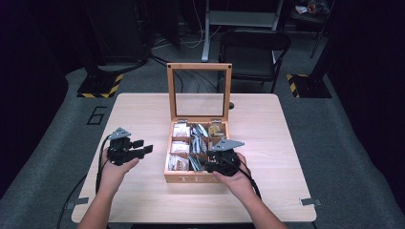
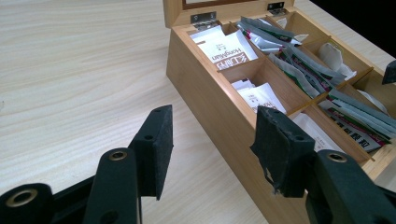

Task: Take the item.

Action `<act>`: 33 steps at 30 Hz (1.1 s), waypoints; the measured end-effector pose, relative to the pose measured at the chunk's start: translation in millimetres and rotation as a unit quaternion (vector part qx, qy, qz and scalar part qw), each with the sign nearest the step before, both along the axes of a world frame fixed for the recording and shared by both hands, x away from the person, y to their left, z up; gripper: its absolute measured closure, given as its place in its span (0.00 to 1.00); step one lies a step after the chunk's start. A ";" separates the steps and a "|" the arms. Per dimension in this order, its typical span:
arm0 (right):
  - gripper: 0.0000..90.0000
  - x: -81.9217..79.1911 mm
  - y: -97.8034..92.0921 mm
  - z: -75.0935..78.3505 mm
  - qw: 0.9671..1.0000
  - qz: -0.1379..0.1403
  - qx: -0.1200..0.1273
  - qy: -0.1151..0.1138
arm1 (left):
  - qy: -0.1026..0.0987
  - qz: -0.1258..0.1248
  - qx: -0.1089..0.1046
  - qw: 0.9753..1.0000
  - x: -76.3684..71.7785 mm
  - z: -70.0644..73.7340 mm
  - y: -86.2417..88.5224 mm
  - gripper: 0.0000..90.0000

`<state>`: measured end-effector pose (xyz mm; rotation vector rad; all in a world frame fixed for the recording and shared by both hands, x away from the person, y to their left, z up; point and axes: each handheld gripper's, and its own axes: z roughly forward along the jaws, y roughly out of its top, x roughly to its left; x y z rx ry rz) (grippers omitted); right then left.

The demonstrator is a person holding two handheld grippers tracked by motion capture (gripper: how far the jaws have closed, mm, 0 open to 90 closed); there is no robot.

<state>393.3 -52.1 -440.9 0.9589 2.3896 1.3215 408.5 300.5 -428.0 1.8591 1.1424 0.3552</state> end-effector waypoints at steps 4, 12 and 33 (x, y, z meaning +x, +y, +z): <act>0.59 -0.7 5.8 -1.4 1.000 0.008 0.001 0.001 | 0.001 -0.001 0.000 1.000 -0.3 -0.4 -1.0 0.53; 0.68 0.4 8.7 -5.6 1.000 0.010 -0.020 0.000 | 0.002 0.002 -0.004 1.000 -0.7 -0.6 0.3 0.53; 0.82 -3.4 11.0 -13.7 0.998 0.003 -0.056 0.009 | 0.000 0.005 -0.009 1.000 -1.2 -0.8 1.9 0.53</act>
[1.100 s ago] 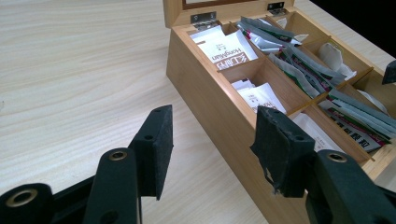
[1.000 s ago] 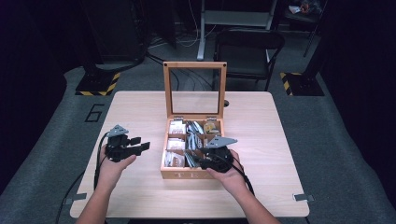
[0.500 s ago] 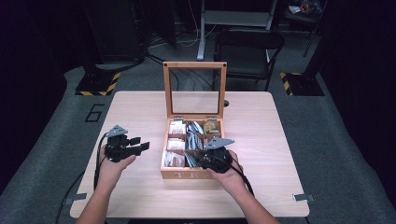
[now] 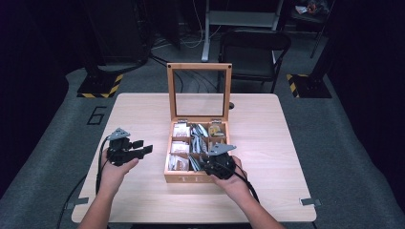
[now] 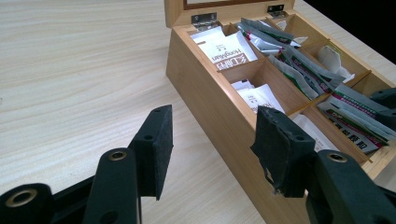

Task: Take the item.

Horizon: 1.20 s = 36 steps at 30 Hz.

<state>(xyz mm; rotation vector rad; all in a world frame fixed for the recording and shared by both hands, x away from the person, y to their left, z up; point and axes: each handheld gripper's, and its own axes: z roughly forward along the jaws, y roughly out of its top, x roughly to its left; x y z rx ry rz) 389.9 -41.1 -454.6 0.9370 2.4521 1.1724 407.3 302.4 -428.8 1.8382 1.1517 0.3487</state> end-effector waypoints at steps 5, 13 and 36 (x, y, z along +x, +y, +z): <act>0.86 1.9 1.2 -1.7 1.000 0.000 0.003 0.002 | 0.001 0.000 0.000 1.000 0.3 -0.5 -0.5 0.53; 0.88 4.9 10.4 -9.3 1.000 0.000 -0.020 0.003 | 0.002 -0.001 0.001 1.000 0.2 -0.8 -1.4 0.53; 1.00 8.6 5.3 -1.2 0.999 0.013 0.015 0.026 | 0.000 0.002 0.000 1.000 0.0 -1.2 -0.3 0.53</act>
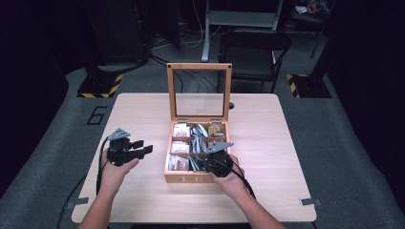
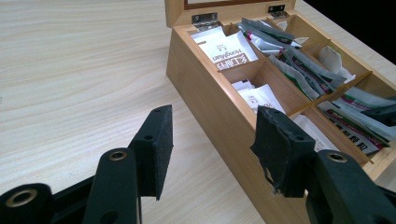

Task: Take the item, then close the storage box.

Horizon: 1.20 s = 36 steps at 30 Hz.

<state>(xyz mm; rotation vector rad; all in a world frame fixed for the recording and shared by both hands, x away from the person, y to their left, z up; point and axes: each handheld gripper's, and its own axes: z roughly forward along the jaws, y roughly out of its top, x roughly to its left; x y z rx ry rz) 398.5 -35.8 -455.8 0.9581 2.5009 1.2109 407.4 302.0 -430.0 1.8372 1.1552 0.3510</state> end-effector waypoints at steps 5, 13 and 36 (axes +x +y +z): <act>1.00 -1.2 -6.6 14.2 1.000 0.003 0.019 -0.005 | 0.001 0.000 0.000 1.000 0.1 -0.5 -0.8 0.53; 1.00 -2.7 -17.9 38.9 0.999 0.006 0.051 -0.005 | -0.001 0.005 -0.003 1.000 0.0 0.2 2.6 0.53; 1.00 2.3 -61.0 63.4 0.997 -0.037 0.068 -0.023 | 0.001 0.013 -0.008 1.000 0.5 0.0 6.6 0.53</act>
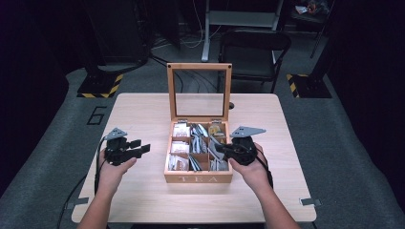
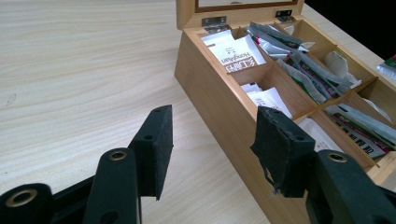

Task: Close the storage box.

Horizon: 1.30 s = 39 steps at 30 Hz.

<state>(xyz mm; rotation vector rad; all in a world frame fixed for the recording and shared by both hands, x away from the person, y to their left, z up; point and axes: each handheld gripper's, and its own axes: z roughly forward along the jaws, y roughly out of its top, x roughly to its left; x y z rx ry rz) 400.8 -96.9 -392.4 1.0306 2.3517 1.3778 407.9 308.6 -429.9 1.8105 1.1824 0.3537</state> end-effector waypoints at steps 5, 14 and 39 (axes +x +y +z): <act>1.00 2.2 -11.2 -0.3 1.000 -0.023 -0.002 -0.003 | 0.000 -0.001 0.001 1.000 -0.1 -0.3 -0.5 0.53; 1.00 4.7 -24.8 -0.3 0.999 -0.044 0.002 -0.004 | 0.004 0.001 0.000 1.000 1.2 -1.7 0.0 0.53; 1.00 20.0 -81.0 -37.6 0.985 -0.162 -0.061 0.003 | 0.006 0.000 0.000 1.000 4.0 -4.9 -2.3 0.53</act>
